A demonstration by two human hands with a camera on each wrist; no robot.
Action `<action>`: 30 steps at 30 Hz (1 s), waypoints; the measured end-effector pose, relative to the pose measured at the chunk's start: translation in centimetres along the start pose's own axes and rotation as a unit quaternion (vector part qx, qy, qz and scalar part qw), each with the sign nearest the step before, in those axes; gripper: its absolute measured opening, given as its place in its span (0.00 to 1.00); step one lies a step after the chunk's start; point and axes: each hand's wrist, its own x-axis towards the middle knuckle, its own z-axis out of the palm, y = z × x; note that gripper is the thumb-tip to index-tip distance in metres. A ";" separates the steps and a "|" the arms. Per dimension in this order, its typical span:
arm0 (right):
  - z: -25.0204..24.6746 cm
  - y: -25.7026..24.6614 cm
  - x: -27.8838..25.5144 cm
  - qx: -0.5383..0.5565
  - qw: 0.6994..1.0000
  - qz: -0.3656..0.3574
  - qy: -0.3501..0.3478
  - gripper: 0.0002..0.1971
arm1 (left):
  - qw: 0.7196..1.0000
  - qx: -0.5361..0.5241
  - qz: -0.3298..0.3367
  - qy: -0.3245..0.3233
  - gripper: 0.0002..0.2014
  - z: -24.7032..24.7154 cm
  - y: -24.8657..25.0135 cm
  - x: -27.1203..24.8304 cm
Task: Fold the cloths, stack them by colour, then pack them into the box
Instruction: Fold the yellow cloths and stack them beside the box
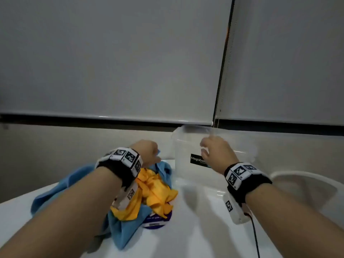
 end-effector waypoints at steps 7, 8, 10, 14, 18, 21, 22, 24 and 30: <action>8.9 -6.8 -6.2 0.175 0.931 0.040 -0.316 0.18 | 0.989 0.048 -0.109 -0.086 0.21 9.2 -3.2 -6.1; 9.7 -7.6 -6.5 0.184 0.919 0.045 -0.346 0.20 | 0.989 0.046 -0.106 -0.092 0.23 10.0 -3.5 -6.5; 11.1 -8.9 -6.9 0.184 0.901 0.053 -0.389 0.22 | 0.990 0.036 -0.098 -0.099 0.25 11.4 -4.2 -7.0; 11.8 -10.0 -6.4 0.226 0.922 0.089 -0.303 0.14 | 0.989 0.035 -0.101 -0.100 0.26 11.4 -4.6 -7.3; 8.2 -10.3 -4.2 0.291 0.946 0.100 -0.097 0.07 | 0.995 -0.004 -0.098 0.005 0.25 8.6 -3.1 -7.1; 2.9 -11.0 -2.4 0.310 0.950 0.029 -0.038 0.03 | 0.984 -0.109 -0.032 0.141 0.25 4.9 -1.5 -6.1; 1.1 -11.3 -1.8 0.313 0.949 0.000 -0.044 0.05 | 0.972 -0.152 -0.003 0.178 0.26 3.4 -0.9 -5.7; -2.3 -11.7 -1.1 0.304 0.948 -0.072 -0.055 0.12 | 0.946 -0.237 0.057 0.214 0.29 0.1 0.5 -5.3; -10.4 -10.5 -0.6 0.245 0.963 -0.109 0.012 0.14 | 0.938 -0.293 0.129 0.132 0.24 -6.9 3.9 -6.1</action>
